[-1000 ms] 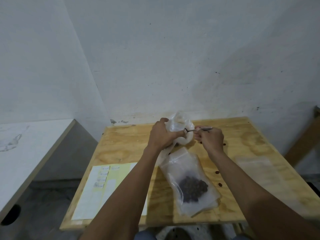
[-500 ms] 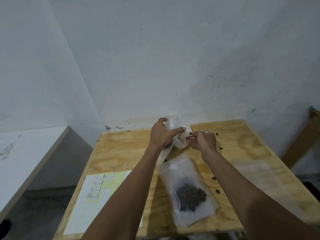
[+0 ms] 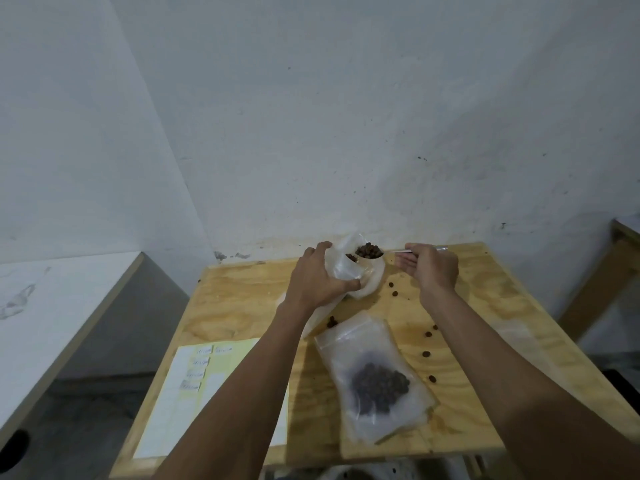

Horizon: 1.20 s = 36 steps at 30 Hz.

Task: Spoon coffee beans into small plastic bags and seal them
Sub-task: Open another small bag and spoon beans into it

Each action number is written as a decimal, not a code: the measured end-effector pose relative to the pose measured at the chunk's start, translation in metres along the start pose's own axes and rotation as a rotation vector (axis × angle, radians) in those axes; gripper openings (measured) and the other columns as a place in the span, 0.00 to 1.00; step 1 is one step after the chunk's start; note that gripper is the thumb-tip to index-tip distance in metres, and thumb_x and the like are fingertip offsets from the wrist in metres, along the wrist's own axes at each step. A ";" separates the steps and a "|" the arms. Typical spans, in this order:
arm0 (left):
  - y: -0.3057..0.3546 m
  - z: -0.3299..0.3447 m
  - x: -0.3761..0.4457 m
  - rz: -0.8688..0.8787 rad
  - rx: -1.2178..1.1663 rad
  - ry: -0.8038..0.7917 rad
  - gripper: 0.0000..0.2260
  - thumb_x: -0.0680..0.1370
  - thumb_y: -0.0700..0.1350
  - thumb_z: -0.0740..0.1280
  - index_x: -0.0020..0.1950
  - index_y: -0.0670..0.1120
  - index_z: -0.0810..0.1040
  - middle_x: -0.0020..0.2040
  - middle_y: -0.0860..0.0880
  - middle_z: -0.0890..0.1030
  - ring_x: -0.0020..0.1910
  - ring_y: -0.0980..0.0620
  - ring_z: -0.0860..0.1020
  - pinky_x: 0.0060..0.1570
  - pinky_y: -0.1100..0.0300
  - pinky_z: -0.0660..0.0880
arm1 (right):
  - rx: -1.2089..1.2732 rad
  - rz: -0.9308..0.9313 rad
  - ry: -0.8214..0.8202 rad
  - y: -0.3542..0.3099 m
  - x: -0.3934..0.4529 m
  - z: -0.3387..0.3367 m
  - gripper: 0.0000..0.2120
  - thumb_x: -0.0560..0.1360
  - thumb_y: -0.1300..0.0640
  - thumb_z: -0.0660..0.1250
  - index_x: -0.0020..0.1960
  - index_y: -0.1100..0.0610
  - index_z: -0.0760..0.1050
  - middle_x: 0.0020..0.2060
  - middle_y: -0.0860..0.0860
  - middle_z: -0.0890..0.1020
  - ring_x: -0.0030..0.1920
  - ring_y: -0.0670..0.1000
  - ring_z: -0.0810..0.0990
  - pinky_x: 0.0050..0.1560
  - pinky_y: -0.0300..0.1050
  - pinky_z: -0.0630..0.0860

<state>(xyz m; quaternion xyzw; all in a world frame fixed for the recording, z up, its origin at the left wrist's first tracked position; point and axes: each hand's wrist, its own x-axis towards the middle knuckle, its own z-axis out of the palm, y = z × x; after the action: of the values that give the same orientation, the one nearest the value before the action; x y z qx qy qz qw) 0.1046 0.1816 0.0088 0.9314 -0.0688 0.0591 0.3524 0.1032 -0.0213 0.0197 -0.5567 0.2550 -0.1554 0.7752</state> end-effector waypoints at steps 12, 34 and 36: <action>0.007 0.002 -0.006 0.015 -0.013 0.031 0.40 0.67 0.60 0.80 0.72 0.45 0.70 0.60 0.48 0.77 0.60 0.47 0.75 0.50 0.57 0.70 | -0.263 -0.306 -0.152 0.000 -0.021 0.007 0.05 0.78 0.62 0.69 0.44 0.60 0.83 0.34 0.56 0.86 0.36 0.54 0.87 0.41 0.46 0.84; 0.016 0.012 0.038 -0.240 -0.413 -0.014 0.39 0.67 0.63 0.79 0.72 0.48 0.72 0.69 0.45 0.77 0.64 0.46 0.77 0.54 0.54 0.74 | -0.148 0.101 -0.182 0.045 -0.003 0.008 0.07 0.77 0.68 0.66 0.51 0.67 0.82 0.39 0.61 0.87 0.38 0.57 0.87 0.40 0.44 0.85; 0.014 0.012 0.037 -0.213 -0.371 -0.026 0.40 0.66 0.65 0.78 0.72 0.49 0.72 0.67 0.46 0.78 0.62 0.46 0.77 0.52 0.55 0.74 | -0.106 0.130 -0.145 0.045 -0.002 0.008 0.07 0.77 0.67 0.66 0.51 0.67 0.82 0.40 0.61 0.87 0.40 0.57 0.87 0.41 0.44 0.84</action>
<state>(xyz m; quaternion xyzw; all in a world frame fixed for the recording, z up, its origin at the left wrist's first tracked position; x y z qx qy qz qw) 0.1399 0.1600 0.0149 0.8534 0.0155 -0.0043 0.5210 0.1042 0.0003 -0.0200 -0.5888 0.2418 -0.0503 0.7697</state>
